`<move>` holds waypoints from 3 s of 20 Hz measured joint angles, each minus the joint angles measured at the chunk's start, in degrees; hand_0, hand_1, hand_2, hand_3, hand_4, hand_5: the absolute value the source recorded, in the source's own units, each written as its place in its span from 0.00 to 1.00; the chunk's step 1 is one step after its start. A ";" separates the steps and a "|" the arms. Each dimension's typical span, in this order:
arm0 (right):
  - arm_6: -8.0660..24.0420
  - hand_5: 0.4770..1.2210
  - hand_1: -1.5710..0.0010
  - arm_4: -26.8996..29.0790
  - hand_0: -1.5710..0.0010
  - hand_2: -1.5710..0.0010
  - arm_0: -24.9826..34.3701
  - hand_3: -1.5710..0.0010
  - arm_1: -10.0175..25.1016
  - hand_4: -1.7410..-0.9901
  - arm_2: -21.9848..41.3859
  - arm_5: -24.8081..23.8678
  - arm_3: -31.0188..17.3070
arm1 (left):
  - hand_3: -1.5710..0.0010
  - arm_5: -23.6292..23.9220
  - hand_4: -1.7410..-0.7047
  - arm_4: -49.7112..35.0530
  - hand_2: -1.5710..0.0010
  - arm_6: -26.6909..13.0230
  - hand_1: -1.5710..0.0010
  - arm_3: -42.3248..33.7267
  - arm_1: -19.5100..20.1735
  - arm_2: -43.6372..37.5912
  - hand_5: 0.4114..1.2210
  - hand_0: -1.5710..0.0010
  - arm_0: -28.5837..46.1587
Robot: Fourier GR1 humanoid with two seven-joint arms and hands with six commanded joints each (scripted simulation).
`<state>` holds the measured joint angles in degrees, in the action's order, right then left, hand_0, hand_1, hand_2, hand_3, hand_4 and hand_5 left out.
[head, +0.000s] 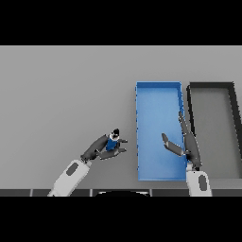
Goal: Pick up the blue pipe and place it into the blue bin.
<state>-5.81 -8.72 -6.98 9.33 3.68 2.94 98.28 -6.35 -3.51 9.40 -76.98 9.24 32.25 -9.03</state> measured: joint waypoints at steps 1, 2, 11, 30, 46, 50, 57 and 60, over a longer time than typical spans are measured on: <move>0.75 0.22 1.00 -0.28 1.00 1.00 0.53 1.00 -0.76 0.69 0.46 -0.27 -0.38 | 0.10 0.29 0.23 0.92 0.09 0.27 0.11 -0.22 -0.34 0.45 0.92 0.13 0.04; 1.07 0.21 1.00 0.44 1.00 1.00 0.74 1.00 -0.44 0.69 -0.08 0.02 -0.59 | 0.08 0.79 0.24 1.12 0.08 1.60 0.09 -0.74 -0.58 -0.03 0.94 0.10 0.02; 0.47 0.22 1.00 -1.27 1.00 1.00 0.92 1.00 -0.46 0.73 0.32 -0.82 -0.90 | 0.01 -0.11 0.27 0.06 0.01 -0.42 0.01 -10.36 -2.37 -1.56 0.99 0.01 -2.78; -12.95 0.20 0.99 -15.01 1.00 0.94 -38.18 1.00 -21.75 0.72 16.94 -20.27 20.89 | 0.00 -5.04 0.26 2.79 0.00 -6.35 0.00 -14.93 -5.41 -2.20 1.00 0.00 -4.12; 31.06 0.11 1.00 -13.52 1.00 0.97 -1.02 1.00 -16.03 0.60 23.13 9.45 29.63 | 0.00 -8.40 0.26 6.02 0.00 -6.31 0.00 -14.17 -8.00 -4.31 1.00 0.00 -3.75; 35.38 0.10 1.00 -11.75 1.00 0.97 7.14 1.00 -18.09 0.67 22.04 12.53 25.91 | 0.00 -9.58 0.27 6.59 0.00 -5.94 0.00 -13.81 -8.35 -4.79 1.00 0.00 -3.75; 40.77 0.04 0.96 -9.30 0.98 0.93 18.44 0.99 -19.34 0.73 18.38 15.60 21.58 | 0.00 -11.74 0.26 6.40 0.00 -7.34 0.00 -13.45 -8.79 -6.64 1.00 0.00 -4.01; 40.68 0.01 0.77 -8.21 0.79 0.76 21.24 0.85 -19.31 0.62 17.06 16.42 20.55 | 0.00 -12.54 0.22 7.60 0.00 -7.42 0.00 -13.31 -9.03 -6.67 1.00 0.00 -3.57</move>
<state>34.87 -16.93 14.26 -9.97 20.74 19.36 118.83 -18.89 4.09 1.98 -90.28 0.21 25.58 -12.60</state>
